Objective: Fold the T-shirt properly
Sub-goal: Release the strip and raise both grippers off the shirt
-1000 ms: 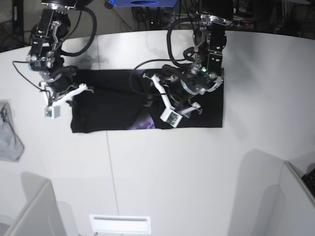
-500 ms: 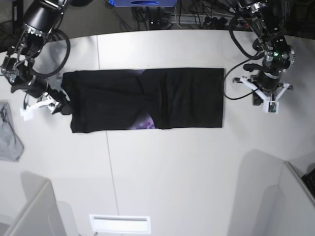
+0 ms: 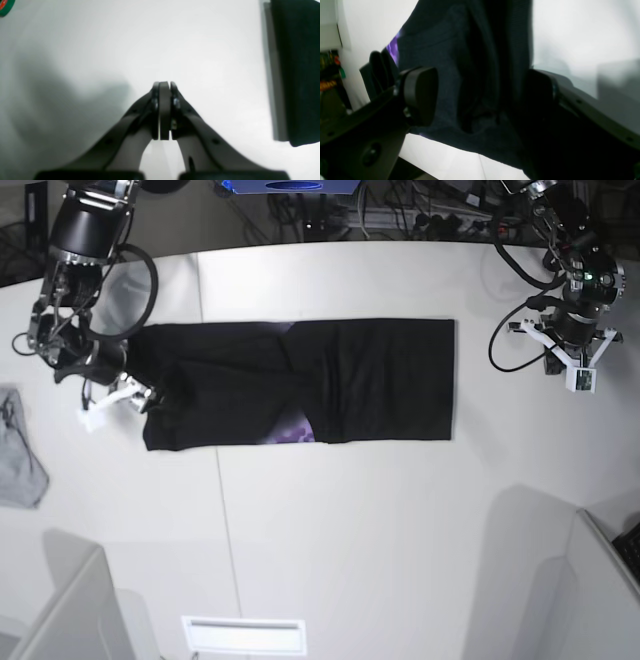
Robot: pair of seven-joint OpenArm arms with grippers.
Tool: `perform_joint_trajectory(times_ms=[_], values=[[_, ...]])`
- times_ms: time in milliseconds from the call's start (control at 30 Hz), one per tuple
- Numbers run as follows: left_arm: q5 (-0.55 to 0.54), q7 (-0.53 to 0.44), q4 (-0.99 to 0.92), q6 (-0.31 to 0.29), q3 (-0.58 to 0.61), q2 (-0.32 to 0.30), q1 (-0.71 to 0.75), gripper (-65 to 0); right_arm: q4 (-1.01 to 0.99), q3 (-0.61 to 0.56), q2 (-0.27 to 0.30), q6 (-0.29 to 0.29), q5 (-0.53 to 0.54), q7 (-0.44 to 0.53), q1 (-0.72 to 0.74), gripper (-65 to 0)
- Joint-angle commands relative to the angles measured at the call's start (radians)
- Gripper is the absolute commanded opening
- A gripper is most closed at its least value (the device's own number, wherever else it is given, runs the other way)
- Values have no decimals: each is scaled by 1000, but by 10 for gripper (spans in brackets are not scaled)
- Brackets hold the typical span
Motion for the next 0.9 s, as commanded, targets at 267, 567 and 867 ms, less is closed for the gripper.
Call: perform_joint_trajectory(times_ms=[267,567,867], values=[[-9,-19,6,0,14,-10,-10,-650,6,-20,12,3,0,11,1,-149],[-6,-21,-76,0,134,-10,-12,-650,14,-95,13,5,-147,17,9,-149],[2,-21,-128,2,157,-12,-33,-650,6,-104,46,5,-179,5,18,-149]])
